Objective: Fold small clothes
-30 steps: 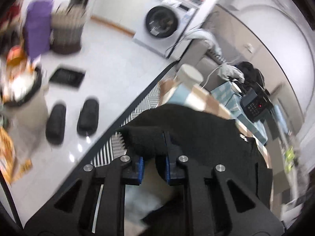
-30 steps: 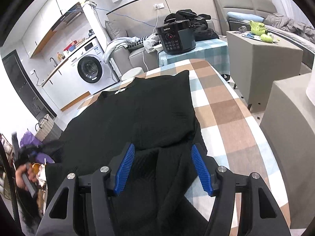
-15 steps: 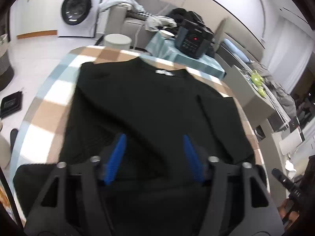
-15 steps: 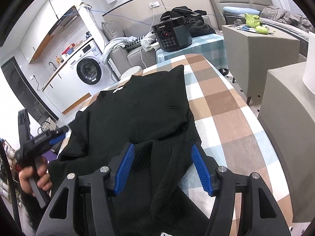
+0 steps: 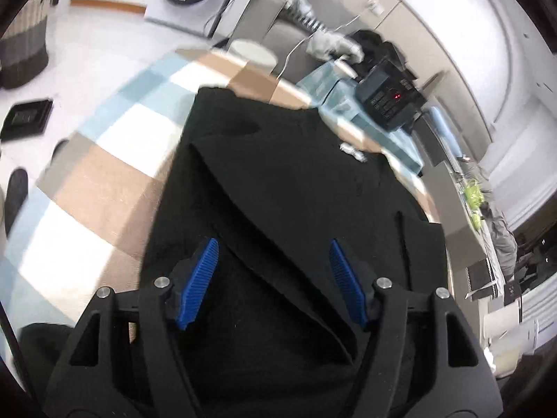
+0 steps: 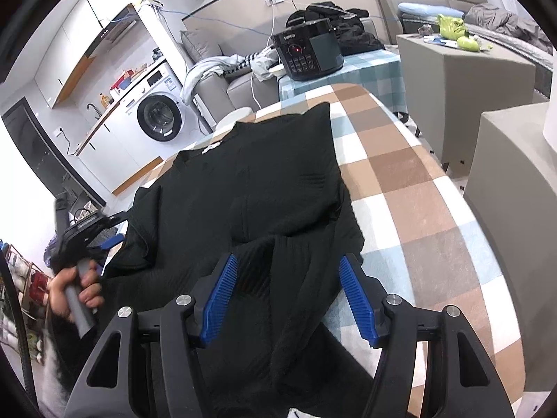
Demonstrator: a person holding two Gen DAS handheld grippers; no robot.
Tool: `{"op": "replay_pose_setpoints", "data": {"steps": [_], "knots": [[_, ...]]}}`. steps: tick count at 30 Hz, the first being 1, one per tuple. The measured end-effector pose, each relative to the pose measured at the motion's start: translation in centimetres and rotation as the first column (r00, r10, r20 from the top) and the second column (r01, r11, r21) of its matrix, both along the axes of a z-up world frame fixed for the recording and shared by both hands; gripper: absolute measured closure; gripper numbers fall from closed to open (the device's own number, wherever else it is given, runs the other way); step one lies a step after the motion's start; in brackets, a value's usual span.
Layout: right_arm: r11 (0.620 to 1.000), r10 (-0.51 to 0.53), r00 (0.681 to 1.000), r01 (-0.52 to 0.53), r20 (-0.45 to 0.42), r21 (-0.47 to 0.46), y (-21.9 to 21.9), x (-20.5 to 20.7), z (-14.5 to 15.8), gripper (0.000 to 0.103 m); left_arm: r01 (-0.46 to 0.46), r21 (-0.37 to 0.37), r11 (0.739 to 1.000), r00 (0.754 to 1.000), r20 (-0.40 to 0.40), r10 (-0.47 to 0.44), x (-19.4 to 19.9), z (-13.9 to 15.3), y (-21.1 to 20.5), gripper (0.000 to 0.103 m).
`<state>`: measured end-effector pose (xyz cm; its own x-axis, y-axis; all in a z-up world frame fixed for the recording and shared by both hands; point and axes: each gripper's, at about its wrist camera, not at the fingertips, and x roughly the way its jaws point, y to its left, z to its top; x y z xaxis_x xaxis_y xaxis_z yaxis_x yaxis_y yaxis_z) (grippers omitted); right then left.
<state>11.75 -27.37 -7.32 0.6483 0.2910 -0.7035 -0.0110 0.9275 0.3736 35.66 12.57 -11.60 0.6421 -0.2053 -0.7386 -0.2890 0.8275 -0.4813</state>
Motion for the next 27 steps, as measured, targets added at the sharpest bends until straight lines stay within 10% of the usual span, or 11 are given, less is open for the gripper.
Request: {"op": "replay_pose_setpoints", "data": {"steps": [4,7,14,18,20,27], "knots": [[0.999,0.033,0.999,-0.033,0.002,0.004,0.5,0.3,0.0,0.04,-0.039,0.001,0.999,0.999,-0.035,0.039,1.1,-1.6,-0.7,0.059],[0.999,0.03,1.0,-0.03,-0.001,0.017,0.2,0.2,-0.2,0.04,-0.026,0.051,0.998,0.999,-0.033,0.027,1.8,-1.8,-1.5,0.101],[1.0,0.001,1.0,-0.001,-0.005,0.005,-1.3,-0.6,0.0,0.04,0.08,0.103,0.992,0.987,0.129,-0.093,4.2,2.5,-6.8,0.101],[1.0,-0.023,1.0,0.023,0.007,0.0,-2.1,-1.0,0.5,0.04,0.221,0.133,0.966,0.961,0.137,-0.239,4.7,5.0,-11.0,0.08],[0.999,-0.031,0.999,0.031,0.01,0.009,-2.3,-1.3,0.6,0.04,0.232,0.161,0.959,0.96,0.123,-0.252,4.0,5.6,-11.8,0.04],[0.999,-0.034,0.999,0.034,0.001,0.005,-2.7,-2.3,0.3,0.04,0.143,0.193,0.971,0.975,0.138,-0.171,-2.5,6.7,-7.9,0.04]]}}
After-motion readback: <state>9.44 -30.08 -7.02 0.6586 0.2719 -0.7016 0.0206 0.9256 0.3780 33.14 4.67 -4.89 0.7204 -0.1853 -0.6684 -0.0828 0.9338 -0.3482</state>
